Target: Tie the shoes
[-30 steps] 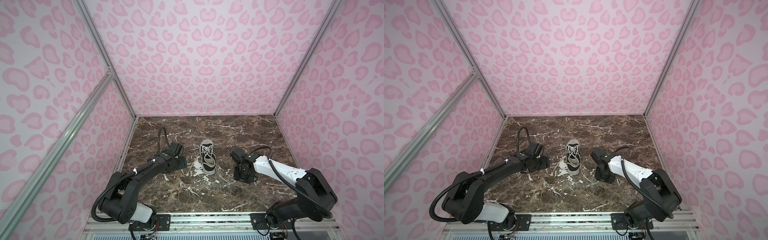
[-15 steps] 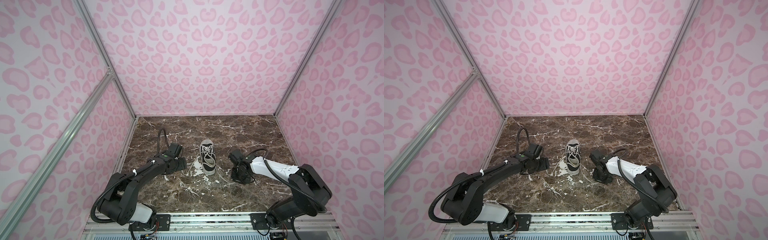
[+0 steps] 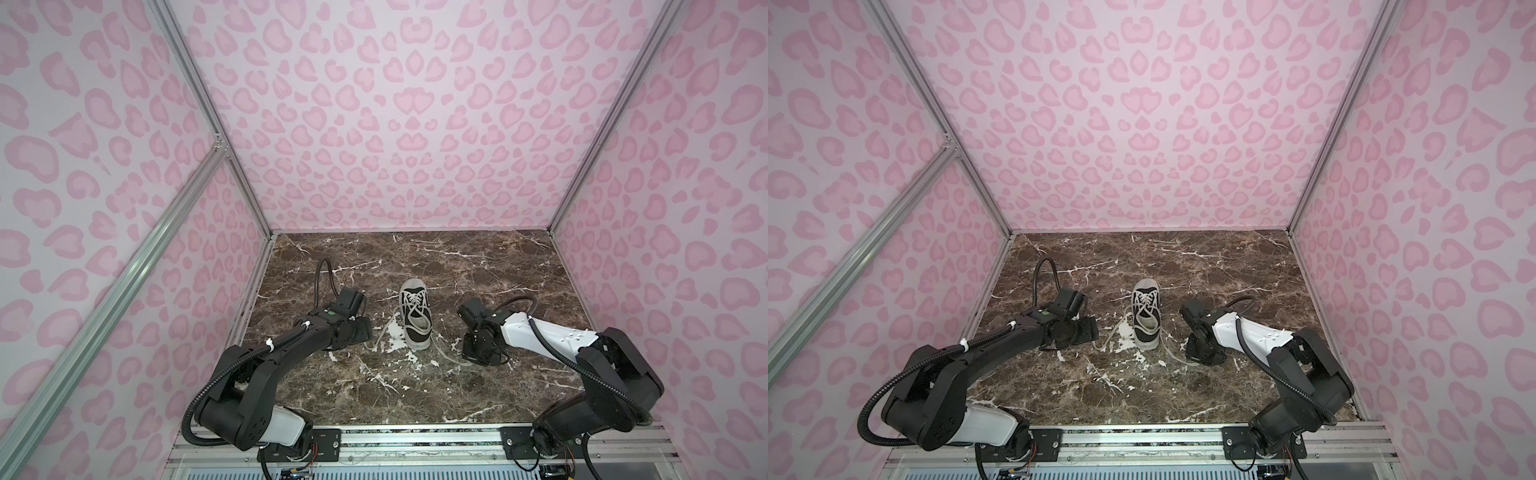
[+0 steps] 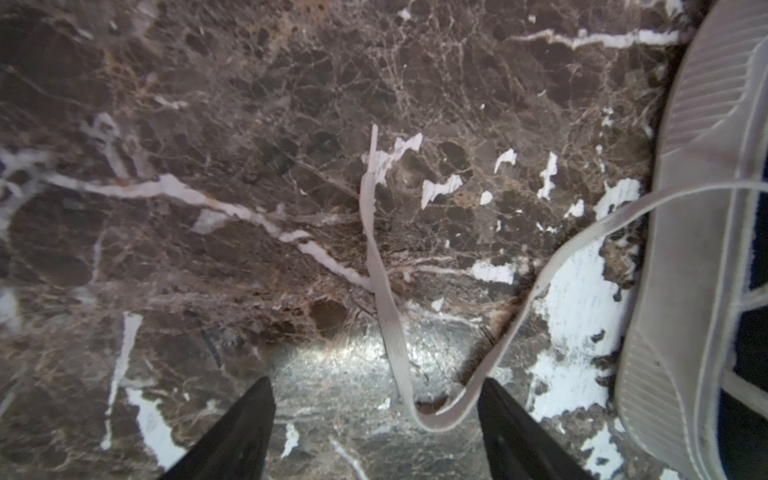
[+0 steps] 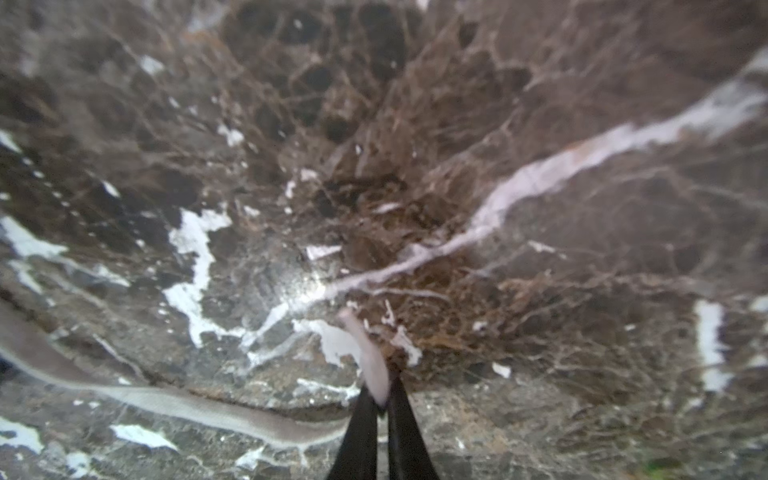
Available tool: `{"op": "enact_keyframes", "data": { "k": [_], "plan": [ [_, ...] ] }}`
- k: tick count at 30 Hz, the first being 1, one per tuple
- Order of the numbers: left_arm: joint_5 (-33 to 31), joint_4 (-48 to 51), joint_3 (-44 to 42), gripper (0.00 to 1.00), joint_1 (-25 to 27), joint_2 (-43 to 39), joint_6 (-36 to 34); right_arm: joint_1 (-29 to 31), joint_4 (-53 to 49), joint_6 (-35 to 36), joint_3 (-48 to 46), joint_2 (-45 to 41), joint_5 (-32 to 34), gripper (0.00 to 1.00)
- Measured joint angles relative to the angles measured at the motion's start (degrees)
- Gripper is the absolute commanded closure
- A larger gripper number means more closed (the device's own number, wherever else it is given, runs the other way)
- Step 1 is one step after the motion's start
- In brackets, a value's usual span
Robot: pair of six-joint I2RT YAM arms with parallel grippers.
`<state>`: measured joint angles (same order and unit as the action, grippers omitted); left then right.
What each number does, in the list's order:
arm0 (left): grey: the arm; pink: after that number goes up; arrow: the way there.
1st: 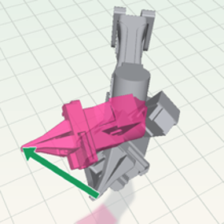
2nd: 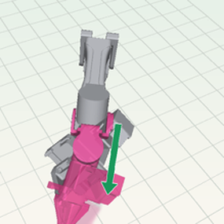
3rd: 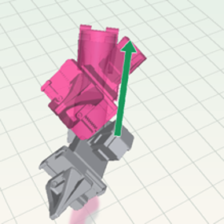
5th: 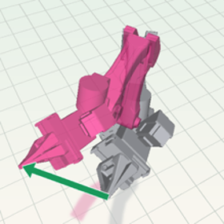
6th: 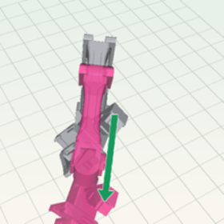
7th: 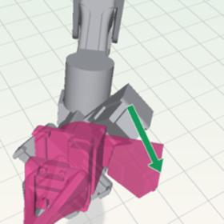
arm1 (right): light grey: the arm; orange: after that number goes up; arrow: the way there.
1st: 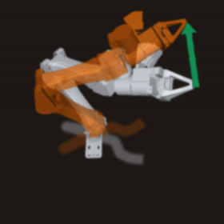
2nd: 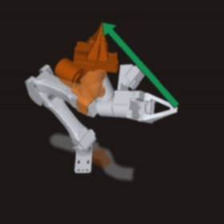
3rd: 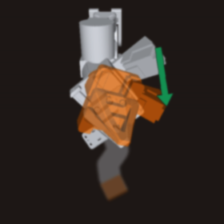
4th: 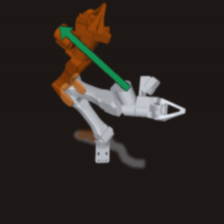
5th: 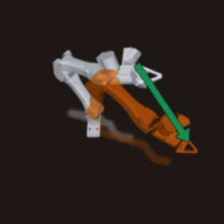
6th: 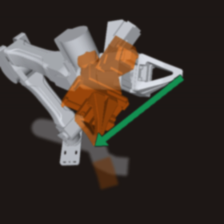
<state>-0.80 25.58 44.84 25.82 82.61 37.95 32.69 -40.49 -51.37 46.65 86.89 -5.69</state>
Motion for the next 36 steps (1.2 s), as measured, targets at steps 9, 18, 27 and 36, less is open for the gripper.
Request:
{"op": "enact_keyframes", "data": {
  "k": [9, 18, 27, 36],
  "plan": [
    [0.8, -0.2, 0.0, 0.24, 0.3, 1.5, 0.5, -5.4, -1.3, 2.5, 0.1, -5.3, 1.6, 0.95],
    [0.9, -0.4, 1.6, 0.35, 2.6, 5.5, 1.5, -10.2, -4.7, 6.0, 3.5, -9.8, 2.2, 0.95],
    [-2.8, -0.9, 4.1, 0.78, 3.7, 9.9, 2.5, -11.9, -7.1, 7.8, 6.2, -11.5, 1.6, 0.96],
    [-5.9, 2.0, 4.7, 0.91, 3.8, 8.6, 1.7, -17.6, -9.9, 12.0, 9.2, -13.1, 2.7, 0.97]
  ]
}}
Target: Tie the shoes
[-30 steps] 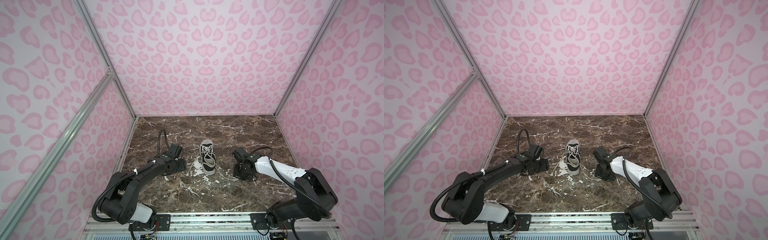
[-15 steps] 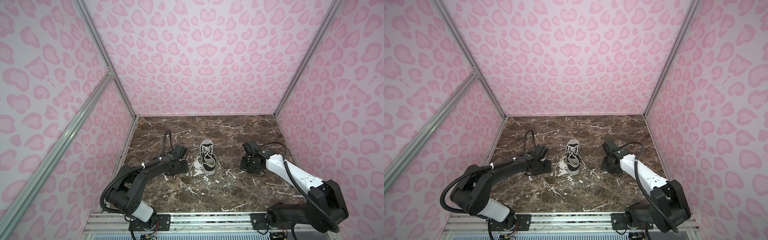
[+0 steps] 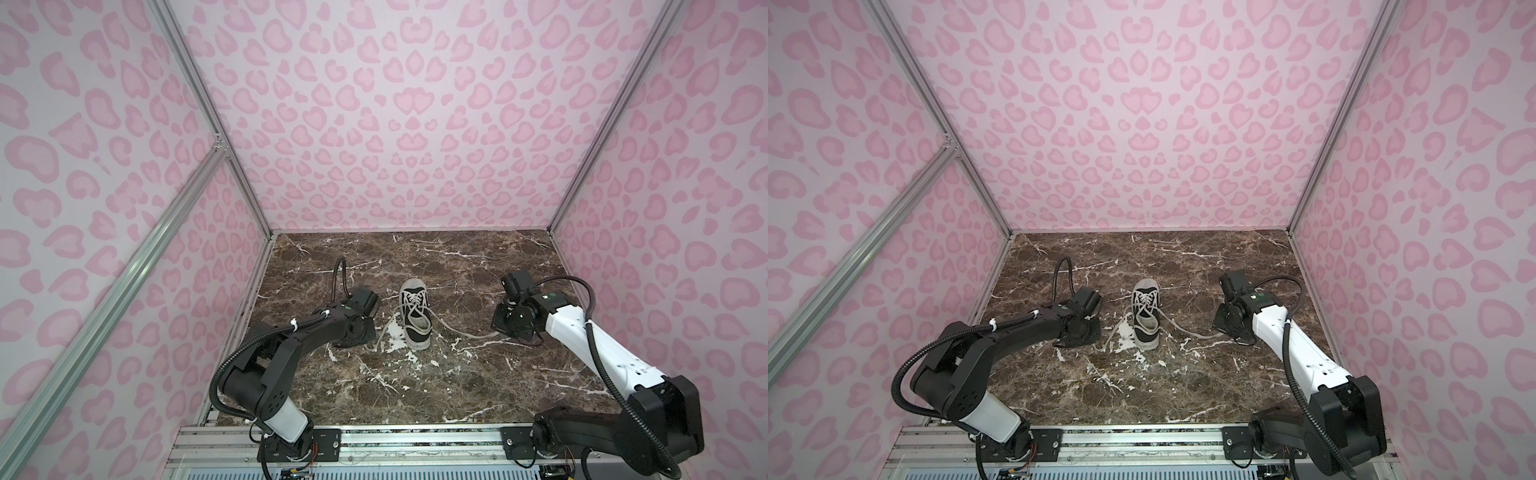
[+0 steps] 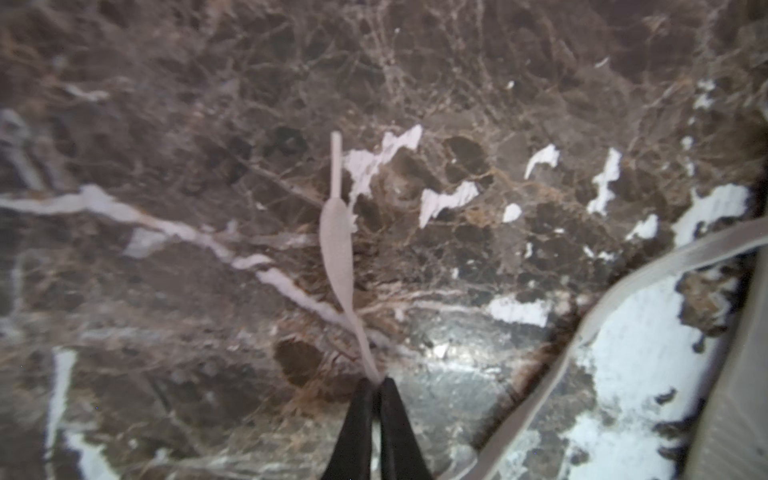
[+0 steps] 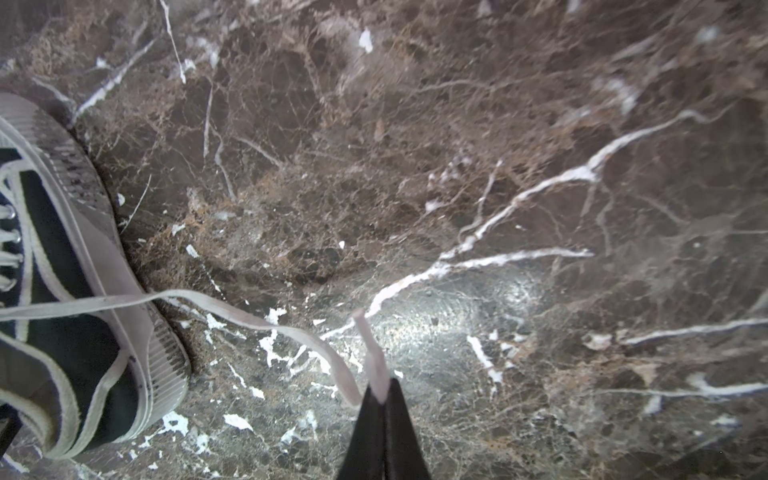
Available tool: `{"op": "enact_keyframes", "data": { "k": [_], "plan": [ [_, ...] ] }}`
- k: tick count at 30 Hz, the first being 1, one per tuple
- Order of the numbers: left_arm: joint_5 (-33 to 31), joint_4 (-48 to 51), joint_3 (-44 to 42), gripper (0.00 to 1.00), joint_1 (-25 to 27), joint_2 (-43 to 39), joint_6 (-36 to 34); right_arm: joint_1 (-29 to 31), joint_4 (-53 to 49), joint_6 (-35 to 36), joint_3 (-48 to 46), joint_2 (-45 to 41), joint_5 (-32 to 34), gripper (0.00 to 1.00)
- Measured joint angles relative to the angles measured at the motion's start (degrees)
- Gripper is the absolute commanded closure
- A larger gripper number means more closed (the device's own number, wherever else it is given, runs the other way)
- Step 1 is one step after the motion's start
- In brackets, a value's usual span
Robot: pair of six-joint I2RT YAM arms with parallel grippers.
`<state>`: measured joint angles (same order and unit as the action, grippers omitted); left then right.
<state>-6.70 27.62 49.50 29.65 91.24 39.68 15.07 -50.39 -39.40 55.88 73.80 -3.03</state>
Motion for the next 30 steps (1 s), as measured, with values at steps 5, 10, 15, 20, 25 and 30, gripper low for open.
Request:
{"op": "enact_keyframes", "data": {
  "k": [5, 10, 15, 20, 25, 30],
  "plan": [
    [-2.1, 2.1, 0.0, 0.93, -1.6, -2.6, -1.4, -2.1, -2.2, 3.1, 3.2, 0.3, 1.4, 0.98],
    [-1.9, 2.3, -1.6, 0.94, -2.8, -3.3, -2.2, -3.1, -3.4, 5.9, 8.0, 2.4, 1.9, 0.98],
    [-0.5, 1.9, -1.8, 0.94, -3.0, -3.3, -2.2, -0.8, -3.9, 8.0, 16.5, 6.2, 0.4, 0.99],
    [0.7, 0.5, -2.4, 0.94, -3.0, -3.0, -2.2, 9.2, -3.8, 8.5, 32.5, 14.7, -1.2, 0.99],
    [2.2, -0.9, -4.3, 0.94, -3.0, -3.5, -1.7, 17.8, -3.7, 8.1, 50.6, 27.7, -3.1, 0.99],
    [3.3, -1.9, -6.3, 0.94, -2.9, -5.3, -1.0, 21.9, -5.3, 8.1, 70.3, 40.8, -4.4, 0.99]
  ]
}}
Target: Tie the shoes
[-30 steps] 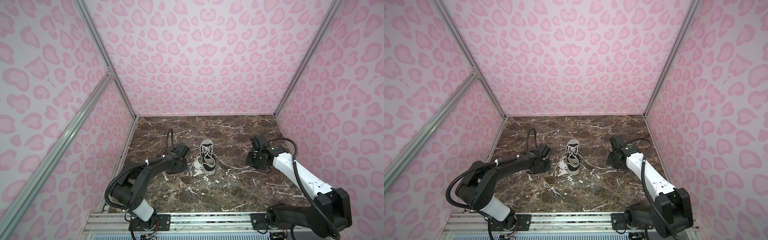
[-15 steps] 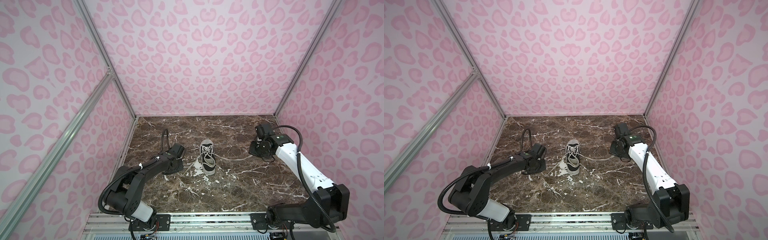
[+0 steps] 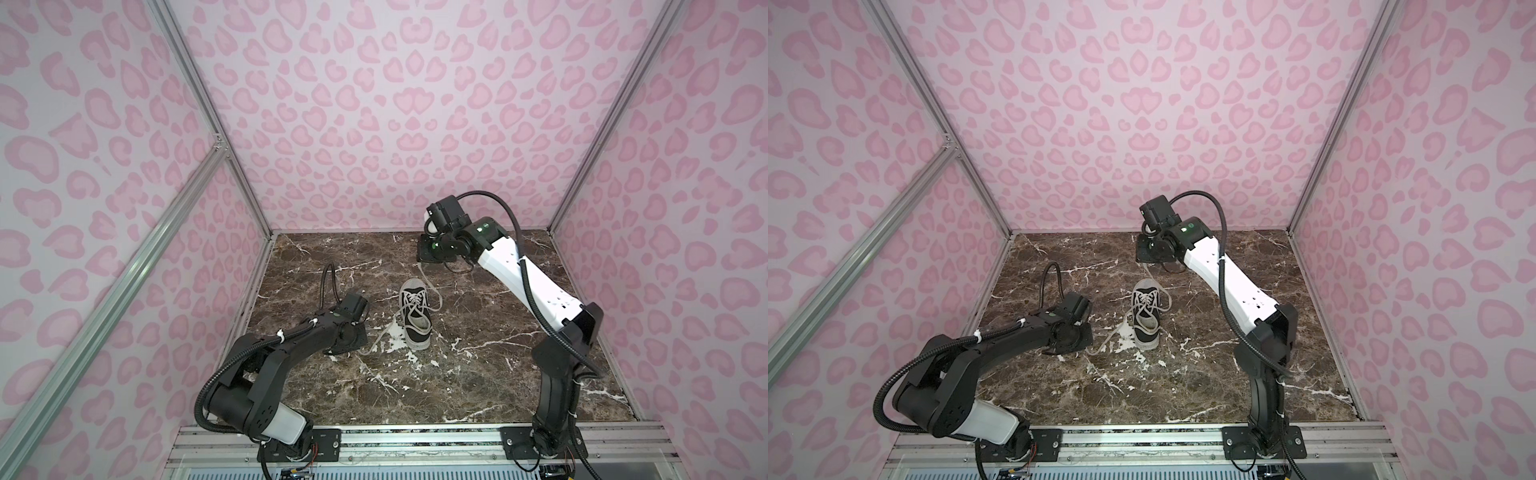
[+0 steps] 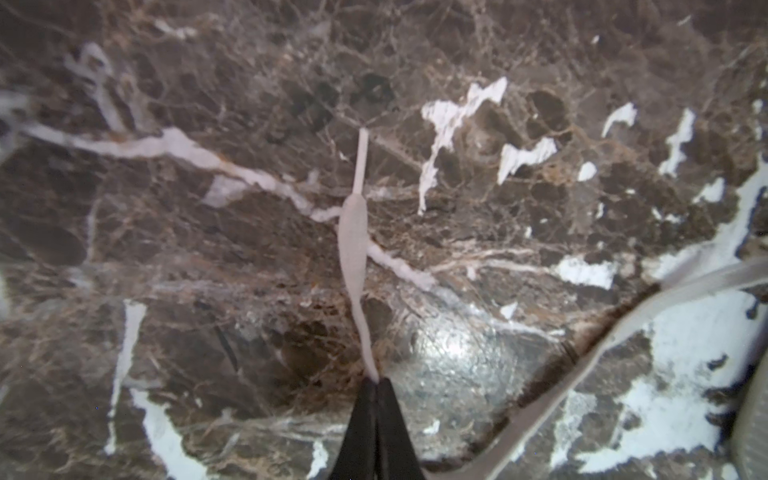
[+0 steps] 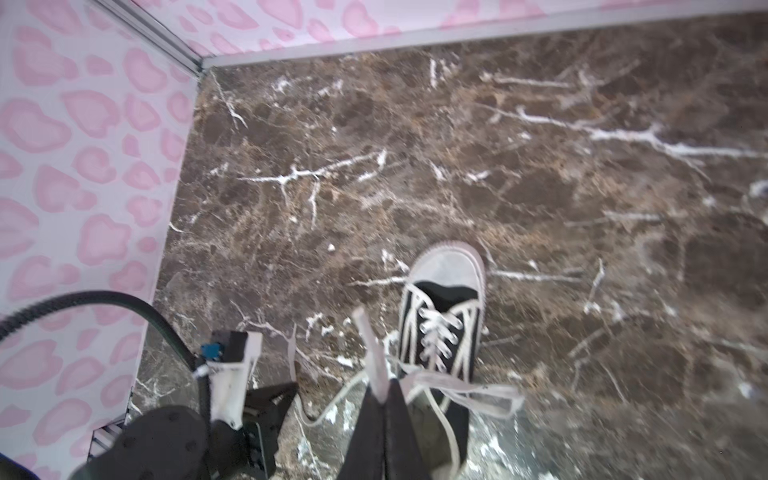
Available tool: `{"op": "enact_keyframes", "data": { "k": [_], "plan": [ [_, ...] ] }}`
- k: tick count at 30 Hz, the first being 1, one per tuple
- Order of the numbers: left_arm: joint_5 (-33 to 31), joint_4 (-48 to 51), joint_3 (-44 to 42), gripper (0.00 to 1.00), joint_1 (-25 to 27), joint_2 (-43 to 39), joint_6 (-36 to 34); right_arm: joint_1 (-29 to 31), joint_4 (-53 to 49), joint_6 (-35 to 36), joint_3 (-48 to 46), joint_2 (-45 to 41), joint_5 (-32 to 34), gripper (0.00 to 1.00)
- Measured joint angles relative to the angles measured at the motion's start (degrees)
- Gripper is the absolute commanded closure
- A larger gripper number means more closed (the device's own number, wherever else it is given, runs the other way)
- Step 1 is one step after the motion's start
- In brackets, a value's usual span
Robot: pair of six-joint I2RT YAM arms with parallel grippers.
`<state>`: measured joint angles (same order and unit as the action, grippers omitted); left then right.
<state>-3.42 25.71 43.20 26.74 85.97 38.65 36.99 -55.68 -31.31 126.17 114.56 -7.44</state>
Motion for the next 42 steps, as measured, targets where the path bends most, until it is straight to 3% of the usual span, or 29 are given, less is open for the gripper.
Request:
{"op": "enact_keyframes", "data": {
  "k": [5, 18, 20, 22, 24, 27, 34, 38, 42],
  "plan": [
    [0.0, -0.4, -0.9, 0.94, 0.0, -1.3, 0.4, 3.2, -0.1, -0.1, 15.5, 11.2, -3.2, 0.99],
    [0.6, -0.6, -3.0, 0.94, 0.0, -3.9, 1.4, 6.7, 14.3, -8.7, 20.4, 29.9, -14.7, 1.00],
    [0.6, -0.6, -3.0, 0.94, 0.0, -3.9, 1.4, 6.8, 14.4, -9.4, 21.4, 31.7, -15.4, 0.90],
    [0.7, -0.6, -3.0, 0.95, 0.0, -3.9, 1.4, 6.7, 14.4, -9.9, 21.6, 32.8, -16.1, 0.65],
    [0.9, -0.6, -3.0, 0.96, 0.0, -3.9, 1.5, 6.4, 14.1, -10.1, 21.7, 33.3, -16.8, 0.54],
    [1.1, -0.6, -3.0, 0.96, 0.1, -3.9, 1.7, 5.7, 13.9, -10.0, 21.7, 33.0, -17.2, 0.49],
    [0.3, 0.0, -2.2, 0.97, 0.2, -5.6, 1.8, 0.7, 13.7, -9.3, 16.1, 24.7, -16.9, 0.48],
    [-2.0, 2.5, 2.5, 0.97, 0.3, -7.7, 0.7, -3.5, 15.0, -7.6, 1.7, 14.0, -16.3, 0.48],
    [-4.5, 6.3, 13.1, 0.97, 0.3, -6.9, -2.7, -9.5, 19.0, -7.1, -18.6, 0.2, -15.5, 0.47]
  ]
}}
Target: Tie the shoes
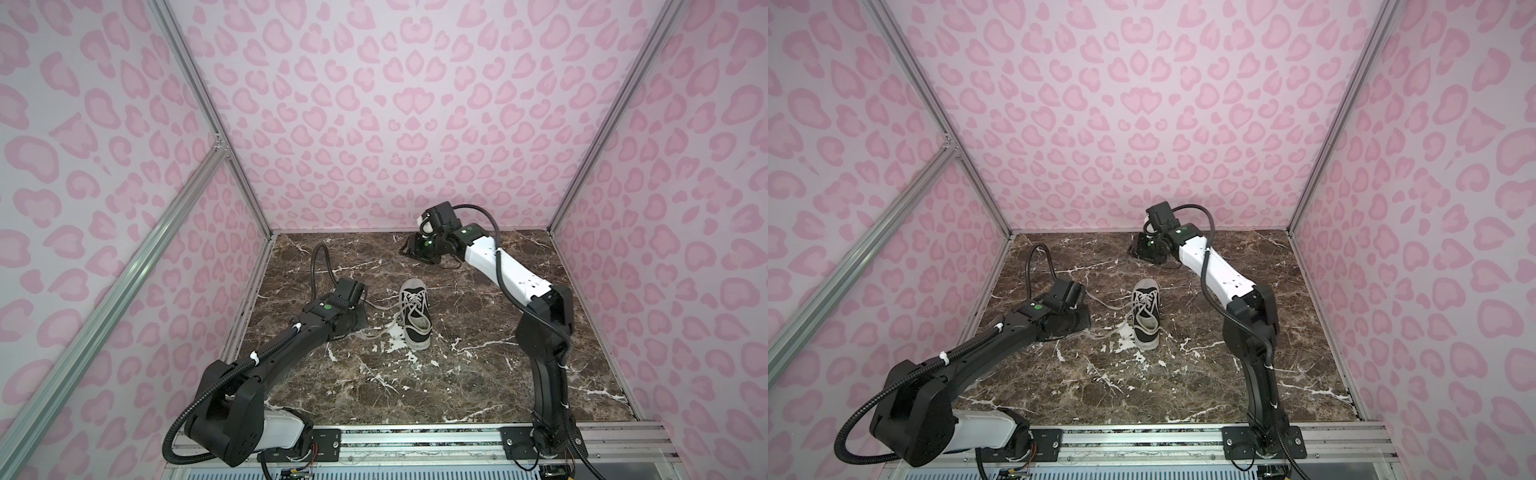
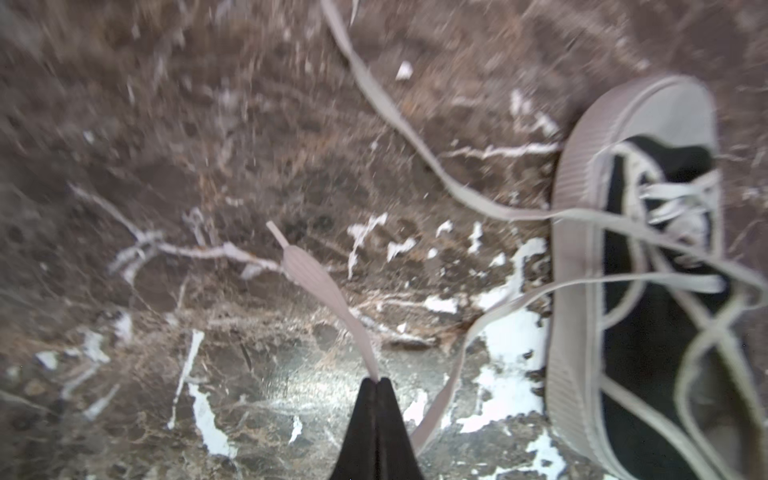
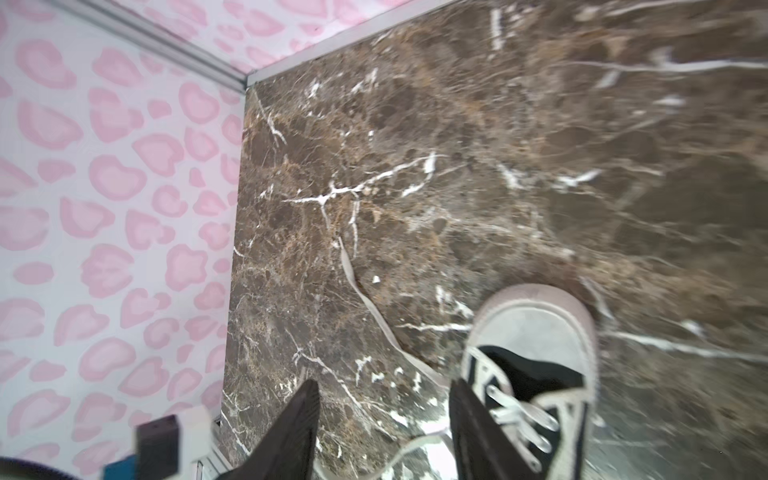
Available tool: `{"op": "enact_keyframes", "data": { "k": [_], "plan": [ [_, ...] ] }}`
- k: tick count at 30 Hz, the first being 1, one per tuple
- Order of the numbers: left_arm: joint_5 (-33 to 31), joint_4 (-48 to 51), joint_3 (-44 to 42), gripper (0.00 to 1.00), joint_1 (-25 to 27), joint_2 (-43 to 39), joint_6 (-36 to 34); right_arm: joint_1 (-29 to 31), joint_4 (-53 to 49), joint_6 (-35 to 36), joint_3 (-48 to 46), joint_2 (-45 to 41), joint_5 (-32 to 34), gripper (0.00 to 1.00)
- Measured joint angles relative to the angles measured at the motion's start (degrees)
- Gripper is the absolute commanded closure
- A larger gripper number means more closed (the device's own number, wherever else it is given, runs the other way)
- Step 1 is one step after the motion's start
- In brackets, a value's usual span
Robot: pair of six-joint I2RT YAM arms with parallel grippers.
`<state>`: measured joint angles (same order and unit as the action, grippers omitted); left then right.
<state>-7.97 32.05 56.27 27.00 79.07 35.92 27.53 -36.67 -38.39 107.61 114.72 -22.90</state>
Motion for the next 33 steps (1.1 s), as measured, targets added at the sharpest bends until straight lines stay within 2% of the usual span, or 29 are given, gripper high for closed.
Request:
{"op": "enact_keyframes", "data": {
  "k": [5, 9, 15, 18, 21, 28, 33],
  "plan": [
    [-1.4, 3.0, 18.4, 0.97, 0.0, 8.3, -5.6, -9.3, 3.9, 0.5, -20.6, -14.8, 0.9, 0.47],
    [-0.3, 3.7, 35.7, 0.97, 0.1, 19.6, -9.2, -16.5, 4.1, 1.9, -33.7, -24.5, 0.9, 0.46],
    [4.9, 5.1, 63.5, 0.97, 4.2, 38.2, -11.1, -27.1, 2.0, 4.3, -44.6, -33.7, 1.7, 0.46],
    [7.4, 5.0, 71.8, 0.97, 6.8, 45.1, -10.7, -31.0, 0.2, 6.0, -48.0, -36.7, 0.7, 0.46],
    [9.8, 3.3, 75.5, 0.97, 9.1, 50.3, -8.8, -34.8, -2.3, 8.2, -49.1, -38.7, 0.0, 0.45],
    [14.0, -3.6, 76.1, 0.97, 15.4, 58.0, -4.3, -44.0, -6.4, 13.2, -50.8, -43.0, -2.1, 0.45],
    [16.1, -6.1, 76.1, 0.97, 20.7, 61.0, -3.3, -46.2, -7.4, 14.2, -52.1, -43.9, -3.2, 0.45]
  ]
}}
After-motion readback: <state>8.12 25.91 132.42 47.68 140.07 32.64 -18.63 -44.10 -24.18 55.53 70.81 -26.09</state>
